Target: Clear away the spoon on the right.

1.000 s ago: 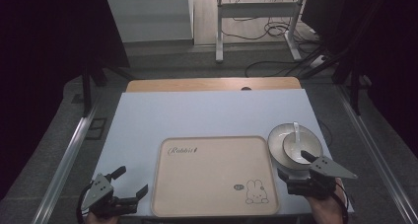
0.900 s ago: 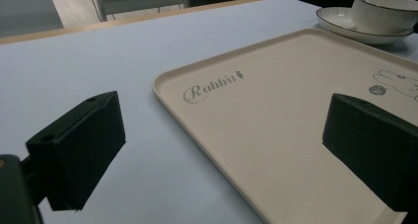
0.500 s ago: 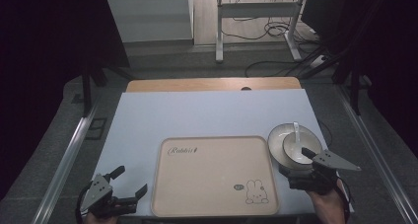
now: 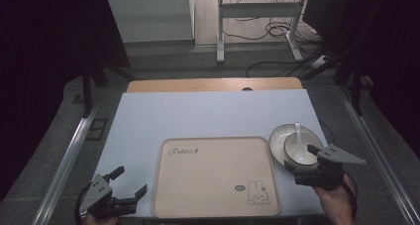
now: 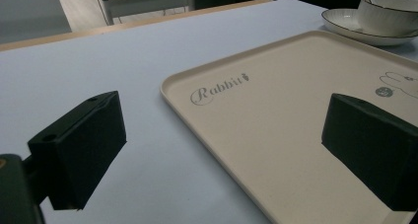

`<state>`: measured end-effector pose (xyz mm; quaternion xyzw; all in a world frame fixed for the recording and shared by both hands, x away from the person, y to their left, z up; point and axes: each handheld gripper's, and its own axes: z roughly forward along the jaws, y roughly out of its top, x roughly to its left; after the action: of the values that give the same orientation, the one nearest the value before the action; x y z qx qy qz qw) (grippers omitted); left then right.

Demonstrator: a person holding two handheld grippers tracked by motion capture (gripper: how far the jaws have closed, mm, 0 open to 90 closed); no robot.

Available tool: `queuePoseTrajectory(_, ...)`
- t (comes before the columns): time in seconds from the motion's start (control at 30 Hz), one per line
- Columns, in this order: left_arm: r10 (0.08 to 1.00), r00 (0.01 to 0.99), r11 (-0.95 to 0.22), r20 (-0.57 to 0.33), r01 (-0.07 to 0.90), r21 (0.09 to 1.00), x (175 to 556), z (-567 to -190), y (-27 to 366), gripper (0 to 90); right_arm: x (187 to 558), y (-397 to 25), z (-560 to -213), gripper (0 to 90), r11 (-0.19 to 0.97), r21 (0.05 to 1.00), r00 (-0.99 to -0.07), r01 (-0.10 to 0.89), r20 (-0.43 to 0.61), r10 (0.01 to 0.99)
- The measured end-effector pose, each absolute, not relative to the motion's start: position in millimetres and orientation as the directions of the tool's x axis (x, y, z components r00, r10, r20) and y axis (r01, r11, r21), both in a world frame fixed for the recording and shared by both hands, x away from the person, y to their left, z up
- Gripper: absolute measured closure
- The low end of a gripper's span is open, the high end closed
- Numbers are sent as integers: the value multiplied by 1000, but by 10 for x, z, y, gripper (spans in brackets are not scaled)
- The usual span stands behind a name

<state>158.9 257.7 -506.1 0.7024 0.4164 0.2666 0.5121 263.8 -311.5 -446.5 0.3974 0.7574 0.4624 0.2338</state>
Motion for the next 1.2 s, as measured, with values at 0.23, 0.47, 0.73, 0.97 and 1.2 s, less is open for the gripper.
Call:
queuePoseTrajectory(0.23, 859, 508, -126, -56, 318, 940, 1591, -5062, 2588, 34, 2683, -3113, -4449, 9, 262, 872, -558, 415, 16, 830)
queuePoseTrajectory(0.47, 858, 510, -132, -54, 321, 938, 1594, -5065, 2581, 34, 2741, -3125, -4368, 9, 254, 865, -541, 433, 23, 841)
queuePoseTrajectory(0.73, 857, 513, -138, -53, 326, 935, 1598, -5070, 2573, 35, 2821, -3145, -4377, 35, 286, 836, -504, 469, -12, 864)
queuePoseTrajectory(0.97, 857, 513, -141, -50, 328, 934, 1600, -5072, 2567, 35, 2894, -3215, -4389, 105, 267, 824, -485, 500, 11, 874)
queuePoseTrajectory(1.2, 858, 512, -141, -50, 328, 934, 1600, -5074, 2567, 35, 2999, -3249, -4385, 163, 262, 796, -463, 545, 25, 886)
